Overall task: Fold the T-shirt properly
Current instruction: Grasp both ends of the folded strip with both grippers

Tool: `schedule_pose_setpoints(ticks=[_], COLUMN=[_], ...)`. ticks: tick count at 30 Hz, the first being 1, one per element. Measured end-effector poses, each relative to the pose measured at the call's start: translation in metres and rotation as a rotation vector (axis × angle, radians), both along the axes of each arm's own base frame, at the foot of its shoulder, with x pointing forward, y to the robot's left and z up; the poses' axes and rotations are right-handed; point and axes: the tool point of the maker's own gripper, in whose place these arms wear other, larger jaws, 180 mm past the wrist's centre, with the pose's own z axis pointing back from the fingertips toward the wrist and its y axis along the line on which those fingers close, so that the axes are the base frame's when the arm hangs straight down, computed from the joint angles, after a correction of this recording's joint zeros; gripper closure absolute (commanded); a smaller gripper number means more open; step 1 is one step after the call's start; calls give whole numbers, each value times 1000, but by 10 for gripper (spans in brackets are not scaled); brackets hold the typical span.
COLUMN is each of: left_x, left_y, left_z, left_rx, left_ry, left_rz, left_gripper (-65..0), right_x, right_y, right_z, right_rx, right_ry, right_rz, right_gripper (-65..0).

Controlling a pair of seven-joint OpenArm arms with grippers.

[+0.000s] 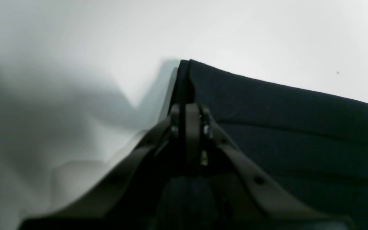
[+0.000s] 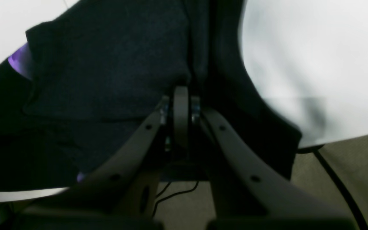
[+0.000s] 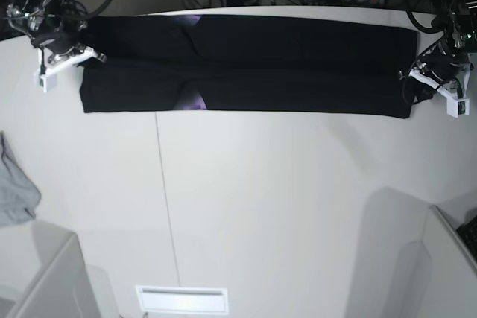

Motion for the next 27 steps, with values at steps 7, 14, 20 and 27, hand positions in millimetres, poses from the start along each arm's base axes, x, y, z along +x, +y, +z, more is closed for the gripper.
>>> schedule_pose_setpoints(ticks=[7,14,20,27], left_x=[-6,1,-4,-26], left_y=[1,12,1,-1], left_z=[-3,25,9,-50], left_rx=[1,35,-23,-100], left_ry=[15,-67,-53,96], left_rz=[4,31,55,110], left_gripper=[-336,-413,0,0], right_x=[-7,12,29,25], right_y=[-3,-5,31,53], right_z=[-3,21,19,-14], right_rx=[-13,-64,-37,42], right_ry=[18,-103,-165,-82], right_rz=[-3,1,100,134], right_gripper=[-249,-231,0,0])
